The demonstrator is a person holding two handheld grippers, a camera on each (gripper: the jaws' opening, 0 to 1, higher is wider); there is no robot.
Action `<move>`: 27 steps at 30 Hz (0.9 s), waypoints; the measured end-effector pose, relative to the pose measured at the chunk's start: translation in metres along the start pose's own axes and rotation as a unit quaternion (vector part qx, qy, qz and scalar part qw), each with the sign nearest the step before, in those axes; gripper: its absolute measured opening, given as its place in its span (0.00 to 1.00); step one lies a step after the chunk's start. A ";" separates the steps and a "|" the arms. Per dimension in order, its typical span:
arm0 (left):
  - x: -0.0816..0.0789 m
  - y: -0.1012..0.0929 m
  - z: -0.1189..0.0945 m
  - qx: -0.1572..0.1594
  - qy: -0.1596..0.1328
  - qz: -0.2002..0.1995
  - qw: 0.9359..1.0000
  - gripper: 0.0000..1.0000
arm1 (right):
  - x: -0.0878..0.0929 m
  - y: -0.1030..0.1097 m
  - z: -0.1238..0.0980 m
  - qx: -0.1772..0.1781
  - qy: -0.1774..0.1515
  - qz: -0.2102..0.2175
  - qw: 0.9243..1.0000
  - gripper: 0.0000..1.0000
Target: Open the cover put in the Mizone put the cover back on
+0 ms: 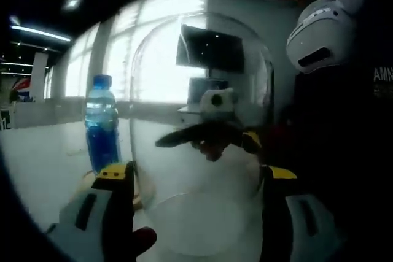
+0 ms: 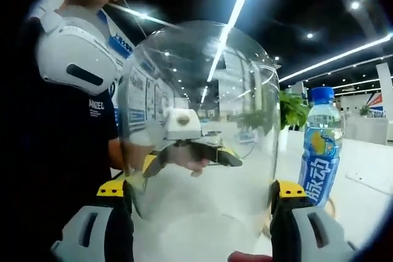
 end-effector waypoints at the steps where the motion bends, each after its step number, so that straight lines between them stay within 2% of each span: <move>1: 0.000 0.000 0.000 -0.001 -0.002 0.000 1.000 0.73 | 0.000 0.000 0.001 -0.001 0.000 -0.001 1.000 0.87; 9: -0.002 0.001 0.005 0.003 -0.007 -0.010 1.000 0.76 | -0.002 -0.001 0.004 -0.008 -0.005 -0.004 1.000 0.90; 15: -0.004 0.004 0.010 0.010 0.006 -0.013 1.000 0.78 | -0.003 -0.001 0.005 -0.006 -0.001 -0.005 1.000 0.90; 23: -0.006 0.005 0.017 0.012 0.005 -0.020 1.000 0.81 | -0.003 -0.003 0.004 -0.002 -0.003 -0.004 1.000 0.90; 27: -0.005 0.008 0.019 0.012 0.007 -0.019 1.000 0.81 | -0.005 -0.007 0.002 -0.010 0.025 -0.006 1.000 0.90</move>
Point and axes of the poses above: the point that each gripper's makers call its tool centre point, and the gripper's own axes: z roughly forward along the fingers, y roughly to its left, x roughly out of its underside, the point moved 7 cm from there along -z, roughly backward along the fingers, and after that the axes turned 13 degrees about y, right-handed, at the moved point
